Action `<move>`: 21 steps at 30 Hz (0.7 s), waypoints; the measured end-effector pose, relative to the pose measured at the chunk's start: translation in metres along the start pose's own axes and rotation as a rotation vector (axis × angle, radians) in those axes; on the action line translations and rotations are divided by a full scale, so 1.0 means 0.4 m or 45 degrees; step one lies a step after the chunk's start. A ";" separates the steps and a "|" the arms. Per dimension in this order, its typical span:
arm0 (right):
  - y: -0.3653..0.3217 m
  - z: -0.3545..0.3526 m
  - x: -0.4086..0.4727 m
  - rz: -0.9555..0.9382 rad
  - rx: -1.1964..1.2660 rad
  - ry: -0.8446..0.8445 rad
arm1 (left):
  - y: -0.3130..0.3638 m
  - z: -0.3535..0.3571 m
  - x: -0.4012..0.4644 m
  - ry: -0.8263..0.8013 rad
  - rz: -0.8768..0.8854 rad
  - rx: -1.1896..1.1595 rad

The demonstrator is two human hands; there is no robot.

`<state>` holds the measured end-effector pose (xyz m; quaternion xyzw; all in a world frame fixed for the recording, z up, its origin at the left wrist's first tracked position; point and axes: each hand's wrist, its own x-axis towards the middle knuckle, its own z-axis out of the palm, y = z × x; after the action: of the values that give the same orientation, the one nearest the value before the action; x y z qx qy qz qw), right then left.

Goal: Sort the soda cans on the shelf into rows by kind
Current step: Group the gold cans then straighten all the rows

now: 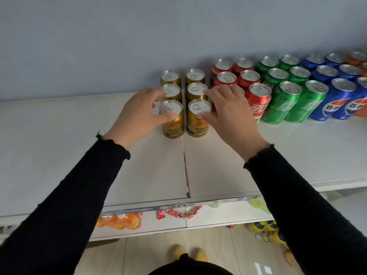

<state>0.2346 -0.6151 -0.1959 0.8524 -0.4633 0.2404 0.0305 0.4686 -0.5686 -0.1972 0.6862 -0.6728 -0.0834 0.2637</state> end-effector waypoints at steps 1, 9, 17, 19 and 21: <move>-0.003 0.003 0.022 -0.032 -0.087 -0.097 | 0.008 0.005 0.008 -0.041 0.025 0.050; -0.017 0.046 0.063 -0.091 -0.438 -0.191 | -0.008 0.028 0.022 -0.066 0.121 0.064; 0.004 0.035 0.075 -0.116 -0.450 -0.135 | 0.010 0.006 0.039 -0.178 0.073 0.073; 0.028 0.004 0.105 -0.125 -0.358 -0.039 | 0.021 -0.015 0.059 -0.167 0.034 0.072; 0.050 -0.028 0.156 -0.122 -0.261 0.002 | 0.034 -0.034 0.099 -0.092 0.001 0.086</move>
<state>0.2425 -0.6718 -0.1619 0.8658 -0.4441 0.1908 0.1294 0.4664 -0.6031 -0.1697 0.6910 -0.6845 -0.0852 0.2160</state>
